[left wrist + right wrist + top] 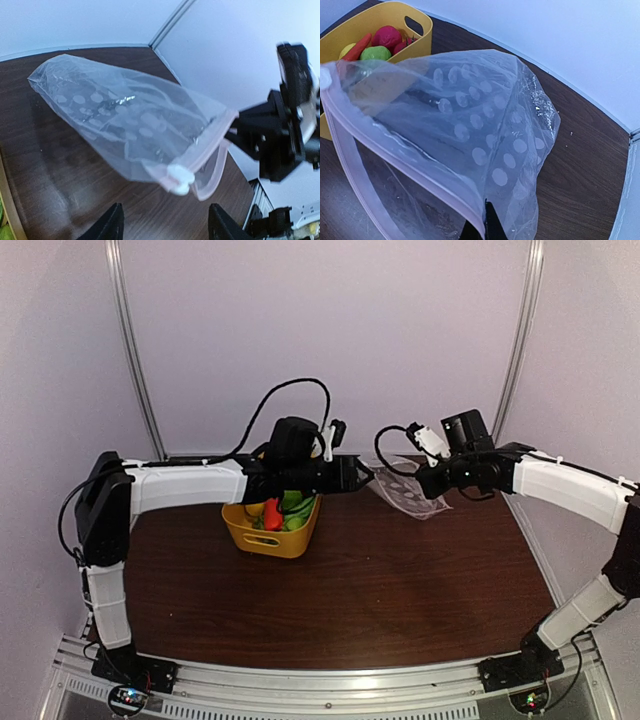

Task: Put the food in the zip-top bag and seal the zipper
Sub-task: Open the zipper food storage bag at the center of the board, then pick up the fake vegetable from the bin.

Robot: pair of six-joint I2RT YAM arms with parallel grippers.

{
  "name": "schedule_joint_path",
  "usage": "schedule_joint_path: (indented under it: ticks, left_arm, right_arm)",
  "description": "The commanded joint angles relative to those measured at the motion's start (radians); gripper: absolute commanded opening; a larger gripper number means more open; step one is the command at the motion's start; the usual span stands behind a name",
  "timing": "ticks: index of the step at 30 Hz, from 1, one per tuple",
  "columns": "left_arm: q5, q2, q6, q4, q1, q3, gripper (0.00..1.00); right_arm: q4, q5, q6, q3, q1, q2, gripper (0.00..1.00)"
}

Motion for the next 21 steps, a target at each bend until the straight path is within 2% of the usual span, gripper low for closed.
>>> schedule_joint_path:
  ticks: [1, 3, 7, 10, 12, 15, 17, 21]
  left_arm:
    - [0.125, -0.15, 0.164, -0.069, -0.005, -0.109, 0.6]
    - [0.068, -0.21, 0.237, -0.176, -0.005, -0.147, 0.6]
    - [-0.175, -0.297, 0.326, -0.376, 0.01, -0.179, 0.66]
    - [-0.349, -0.301, 0.34, -0.514, 0.049, -0.155, 0.75]
    - [-0.411, -0.289, 0.323, -0.586, 0.084, -0.121, 0.8]
    - [-0.408, -0.264, 0.303, -0.64, 0.143, -0.099, 0.78]
    - [-0.36, -0.238, 0.286, -0.66, 0.185, -0.086, 0.73]
    - [-0.31, -0.185, 0.256, -0.702, 0.209, -0.061, 0.7]
  right_arm:
    - [-0.015, -0.081, -0.081, -0.043, -0.078, -0.051, 0.0]
    - [-0.02, -0.121, -0.089, -0.065, -0.11, -0.065, 0.0]
    - [0.03, -0.12, -0.081, -0.115, -0.184, -0.116, 0.0]
    - [0.04, -0.078, -0.075, -0.113, -0.262, -0.158, 0.0]
    - [0.025, -0.068, -0.065, -0.097, -0.314, -0.182, 0.0]
    - [0.028, -0.015, -0.059, -0.103, -0.327, -0.228, 0.0]
    - [0.046, -0.051, -0.023, -0.129, -0.322, -0.242, 0.0]
    - [0.105, -0.112, -0.008, -0.214, -0.313, -0.23, 0.0]
